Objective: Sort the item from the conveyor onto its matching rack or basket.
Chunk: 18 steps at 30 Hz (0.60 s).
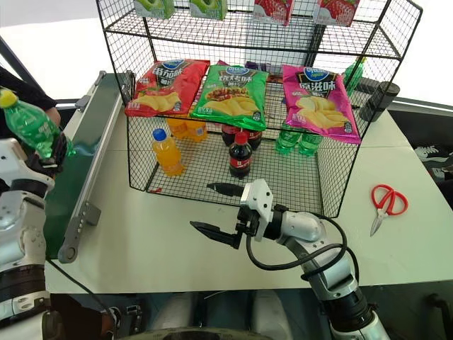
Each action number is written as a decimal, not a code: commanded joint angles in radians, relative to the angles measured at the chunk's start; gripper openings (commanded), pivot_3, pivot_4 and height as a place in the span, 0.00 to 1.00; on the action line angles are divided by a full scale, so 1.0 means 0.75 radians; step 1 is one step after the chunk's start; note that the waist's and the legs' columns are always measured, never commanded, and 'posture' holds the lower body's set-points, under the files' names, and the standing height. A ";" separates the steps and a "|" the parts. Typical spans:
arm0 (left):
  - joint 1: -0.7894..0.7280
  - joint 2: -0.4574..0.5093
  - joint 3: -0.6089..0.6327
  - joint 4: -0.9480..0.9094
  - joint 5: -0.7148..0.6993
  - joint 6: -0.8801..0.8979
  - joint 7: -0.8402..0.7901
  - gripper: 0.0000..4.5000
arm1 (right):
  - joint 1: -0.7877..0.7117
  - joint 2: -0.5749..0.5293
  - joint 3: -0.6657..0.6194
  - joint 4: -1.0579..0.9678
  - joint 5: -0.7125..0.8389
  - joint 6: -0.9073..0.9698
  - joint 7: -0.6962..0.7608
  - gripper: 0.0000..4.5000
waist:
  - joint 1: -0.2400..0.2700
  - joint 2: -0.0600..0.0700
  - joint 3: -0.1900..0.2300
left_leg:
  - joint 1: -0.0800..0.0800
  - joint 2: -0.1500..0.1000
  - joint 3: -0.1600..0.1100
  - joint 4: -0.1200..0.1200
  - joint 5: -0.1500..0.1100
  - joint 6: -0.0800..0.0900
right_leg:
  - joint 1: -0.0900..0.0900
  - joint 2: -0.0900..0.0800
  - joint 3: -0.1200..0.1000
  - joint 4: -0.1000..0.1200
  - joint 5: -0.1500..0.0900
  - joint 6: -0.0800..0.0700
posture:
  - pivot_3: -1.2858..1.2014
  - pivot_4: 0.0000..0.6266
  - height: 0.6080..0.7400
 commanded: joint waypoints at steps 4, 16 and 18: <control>0.093 0.048 -0.036 -0.382 -0.336 0.218 -0.270 0.60 | -0.023 -0.021 -0.064 -0.013 -0.002 -0.034 -0.008 1.00 | -0.018 0.000 0.000 | 0.000 -0.001 0.000 0.001 0.000 0.000 | 0.001 -0.001 0.000 0.000 0.000 0.000 | 0.52 0.24 1.00; 0.100 0.050 -0.528 -0.354 -0.144 0.221 -0.673 0.60 | -0.042 -0.020 -0.143 -0.057 0.052 0.082 -0.110 1.00 | -0.013 0.002 0.001 | 0.001 -0.003 0.000 0.002 0.000 0.001 | 0.004 0.000 0.000 0.000 -0.001 -0.001 | 0.52 0.24 1.00; 0.030 0.001 -0.630 -0.290 -0.096 0.181 -0.737 0.60 | -0.043 -0.017 -0.137 -0.079 0.061 0.135 -0.143 1.00 | -0.011 0.003 0.002 | 0.001 -0.003 0.000 0.003 0.000 0.001 | 0.003 0.001 0.000 0.000 0.000 -0.001 | 0.52 0.24 1.00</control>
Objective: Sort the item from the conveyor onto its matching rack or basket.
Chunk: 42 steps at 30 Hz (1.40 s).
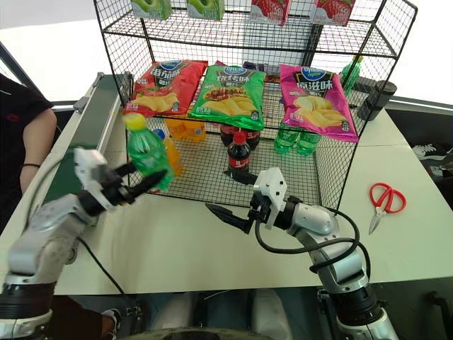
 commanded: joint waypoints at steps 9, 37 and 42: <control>-0.261 -0.226 -0.330 0.183 0.195 -0.268 -0.278 0.60 | 0.002 0.032 -0.042 -0.179 0.122 0.193 -0.153 1.00 | 0.001 0.001 0.000 | 0.000 0.001 -0.001 0.003 0.000 0.002 | 0.002 0.009 -0.001 -0.001 0.001 0.002 | 0.52 0.24 1.00; -0.322 -0.249 -0.398 0.318 0.299 -0.219 -0.409 0.99 | 0.020 0.032 -0.143 -0.113 0.035 0.101 -0.268 0.68 | 0.003 0.001 0.000 | 0.001 0.008 -0.005 0.006 0.000 0.002 | 0.004 0.021 -0.001 0.001 0.001 0.002 | 0.52 0.24 1.00; -0.246 -0.204 -0.372 0.306 0.332 -0.260 -0.369 0.99 | 0.067 0.010 -0.232 -0.003 -0.143 -0.030 -0.385 0.68 | 0.007 0.001 0.001 | 0.001 0.008 -0.005 0.005 0.000 0.002 | 0.003 0.021 -0.001 0.001 0.000 0.002 | 0.52 0.24 1.00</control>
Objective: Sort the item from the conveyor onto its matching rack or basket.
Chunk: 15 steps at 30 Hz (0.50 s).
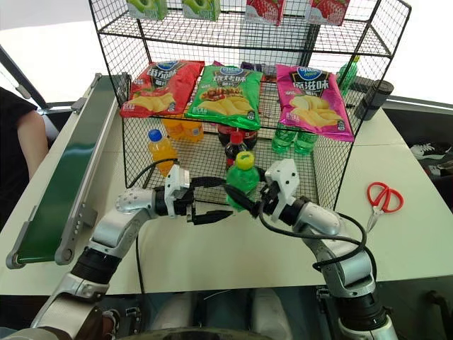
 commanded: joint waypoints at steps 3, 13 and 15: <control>0.034 -0.005 0.056 -0.061 -0.005 -0.037 0.064 0.99 | 0.037 0.016 -0.105 0.094 -0.182 -0.193 -0.149 0.68 | 0.011 0.000 0.000 | 0.000 0.000 0.000 0.000 0.000 0.000 | 0.000 -0.001 0.000 0.000 0.000 0.000 | 0.52 0.24 1.00; 0.064 -0.021 0.065 -0.212 -0.045 0.018 0.124 0.99 | -0.103 0.182 -0.176 0.547 -0.352 -0.485 -0.414 0.68 | 0.015 0.004 0.001 | 0.001 0.000 0.002 0.000 0.000 0.000 | 0.000 0.000 0.003 0.001 0.000 0.000 | 0.52 0.24 1.00; 0.075 -0.015 0.060 -0.234 -0.050 0.031 0.121 0.99 | -0.159 0.209 -0.202 0.640 -0.350 -0.523 -0.455 0.68 | 0.016 0.006 0.002 | 0.001 0.000 0.002 0.000 0.000 0.000 | 0.000 0.000 0.003 0.002 0.000 0.000 | 0.52 0.24 1.00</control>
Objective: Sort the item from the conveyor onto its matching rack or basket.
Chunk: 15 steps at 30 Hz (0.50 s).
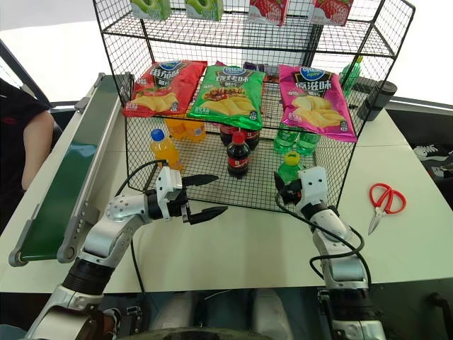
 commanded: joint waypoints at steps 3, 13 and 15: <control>0.026 0.012 0.005 -0.090 -0.032 0.025 0.001 0.99 | -0.159 0.052 -0.092 0.152 0.006 -0.156 -0.097 0.68 | 0.000 0.002 0.000 | 0.000 0.000 0.000 0.000 0.000 0.000 | 0.000 0.000 0.000 0.000 0.000 0.000 | 0.52 0.24 1.00; 0.026 0.002 -0.004 -0.102 -0.023 0.030 0.026 0.99 | -0.227 0.116 -0.125 0.264 0.064 -0.201 -0.077 0.68 | 0.000 0.003 0.000 | 0.000 0.001 0.000 0.000 0.000 0.000 | 0.000 0.000 0.000 0.000 0.000 0.000 | 0.52 0.24 1.00; 0.026 0.001 -0.008 -0.103 -0.024 0.028 0.025 0.99 | -0.219 0.118 -0.118 0.257 0.070 -0.196 -0.059 0.68 | -0.001 0.003 0.000 | 0.000 0.001 0.000 0.000 0.000 0.000 | 0.000 0.000 0.001 0.000 0.000 0.000 | 0.52 0.24 1.00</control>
